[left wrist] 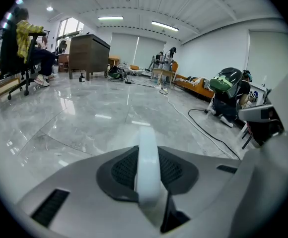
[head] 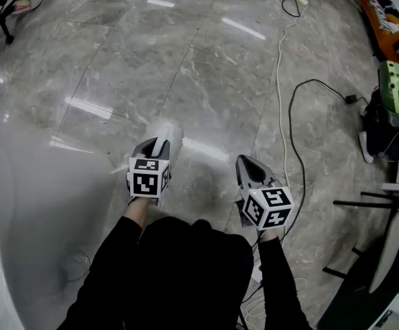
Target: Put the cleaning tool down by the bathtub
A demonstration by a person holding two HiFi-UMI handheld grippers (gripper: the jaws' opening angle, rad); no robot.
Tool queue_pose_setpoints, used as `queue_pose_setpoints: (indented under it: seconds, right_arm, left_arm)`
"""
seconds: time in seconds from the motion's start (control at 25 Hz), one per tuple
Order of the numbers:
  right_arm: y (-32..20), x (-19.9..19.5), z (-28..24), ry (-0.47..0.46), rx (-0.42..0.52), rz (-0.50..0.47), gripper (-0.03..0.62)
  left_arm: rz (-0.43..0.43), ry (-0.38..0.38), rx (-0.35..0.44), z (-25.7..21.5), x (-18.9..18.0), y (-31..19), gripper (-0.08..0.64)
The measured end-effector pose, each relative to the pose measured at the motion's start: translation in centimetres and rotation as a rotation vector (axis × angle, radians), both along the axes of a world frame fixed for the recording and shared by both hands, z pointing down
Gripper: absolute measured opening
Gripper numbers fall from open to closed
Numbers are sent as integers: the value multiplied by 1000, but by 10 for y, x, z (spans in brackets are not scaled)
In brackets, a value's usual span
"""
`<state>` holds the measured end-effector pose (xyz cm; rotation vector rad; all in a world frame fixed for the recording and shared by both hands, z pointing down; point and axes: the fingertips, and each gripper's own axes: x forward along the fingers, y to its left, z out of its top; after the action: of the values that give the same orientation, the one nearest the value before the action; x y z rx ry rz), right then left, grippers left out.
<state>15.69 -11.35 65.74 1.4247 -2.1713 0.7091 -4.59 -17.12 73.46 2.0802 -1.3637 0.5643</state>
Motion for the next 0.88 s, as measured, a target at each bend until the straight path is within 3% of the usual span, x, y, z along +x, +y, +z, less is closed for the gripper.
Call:
queue_pose_setpoints:
  seconds: [0.36,0.88]
  right_arm:
    - [-1,-12,16,1,-14,-29,0]
    - [3,-19,36,-11,-36,-32,0]
  left_arm:
    - [-24,12,-53,37,-7,5,98]
    - [-17,-29,-71,75,-9,9,98]
